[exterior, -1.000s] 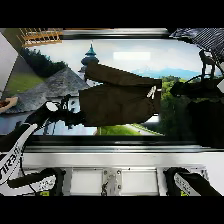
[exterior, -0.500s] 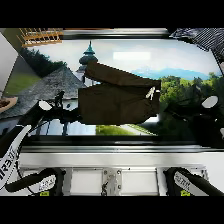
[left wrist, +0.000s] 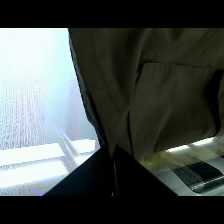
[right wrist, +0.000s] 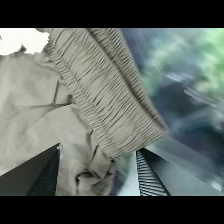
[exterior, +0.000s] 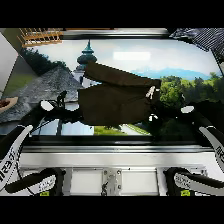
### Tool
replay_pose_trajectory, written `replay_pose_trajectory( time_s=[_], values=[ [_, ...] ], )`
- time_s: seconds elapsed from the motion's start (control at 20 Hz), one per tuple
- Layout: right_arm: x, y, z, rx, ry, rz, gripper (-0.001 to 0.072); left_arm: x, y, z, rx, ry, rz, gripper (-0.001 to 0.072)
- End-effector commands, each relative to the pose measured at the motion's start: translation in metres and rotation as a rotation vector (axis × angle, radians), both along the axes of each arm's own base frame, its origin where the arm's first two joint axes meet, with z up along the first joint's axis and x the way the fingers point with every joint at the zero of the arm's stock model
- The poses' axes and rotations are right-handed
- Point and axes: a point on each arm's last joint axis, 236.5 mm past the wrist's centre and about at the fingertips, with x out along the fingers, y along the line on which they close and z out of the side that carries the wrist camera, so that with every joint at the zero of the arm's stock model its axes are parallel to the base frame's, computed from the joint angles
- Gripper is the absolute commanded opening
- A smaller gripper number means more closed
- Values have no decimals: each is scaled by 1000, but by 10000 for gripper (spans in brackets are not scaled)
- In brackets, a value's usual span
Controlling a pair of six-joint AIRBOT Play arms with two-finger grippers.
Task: Fold the clothes and pants, and hang the long-sleeved shirts on hangers.
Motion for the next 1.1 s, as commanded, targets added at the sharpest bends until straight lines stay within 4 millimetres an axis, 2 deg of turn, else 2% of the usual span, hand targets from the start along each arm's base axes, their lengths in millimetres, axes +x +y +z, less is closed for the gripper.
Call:
replay_pose_trajectory(
  time_s=[0.0, 0.05, 0.15, 0.35, 0.45, 0.5, 0.55, 0.6, 0.65, 0.75, 0.85, 0.9, 0.95, 1.05],
  values=[
    [16, 1, -2, -36, -56, -55, 394, 0, -1, 0, 1, -4, -3, 3],
    [17, 2, -2, -44, -62, -54, 215, 0, -1, 0, 1, -4, -4, 3],
    [19, 1, -1, -57, -74, -57, 35, 0, -1, 0, 1, -3, -4, 3],
    [18, 2, 3, -118, -102, 40, 16, 1, 0, 1, 2, -7, -3, 3],
    [21, 4, 24, -191, -141, 166, 16, 11, 7, 13, 5, -55, 24, 2],
    [25, 1, 44, -235, -173, 231, 16, 26, 13, 33, 3, -114, 44, 2],
    [31, -2, 74, -294, -220, 303, 16, 41, 22, 63, -1, -190, 63, 2],
    [37, -7, 108, -361, -269, 362, 15, 59, 32, 105, -3, -291, 81, 2],
    [38, -9, 150, -431, -323, 420, 16, 73, 40, 158, -3, -411, 94, 2],
    [31, -12, 240, -543, -435, 483, 16, 80, 52, 267, 9, -655, 102, 2],
    [7, -8, 325, -601, -559, 495, 16, 59, 52, 381, 32, -925, 98, 3],
    [-12, -5, 364, -625, -625, 494, 16, 38, 49, 434, 42, -1055, 94, 2],
    [-34, -1, 397, -635, -684, 483, 16, 12, 46, 479, 49, -1172, 92, 2],
    [-77, 3, 444, -639, -783, 429, 15, -39, 40, 539, 59, -1345, 92, 3]
  ],
)
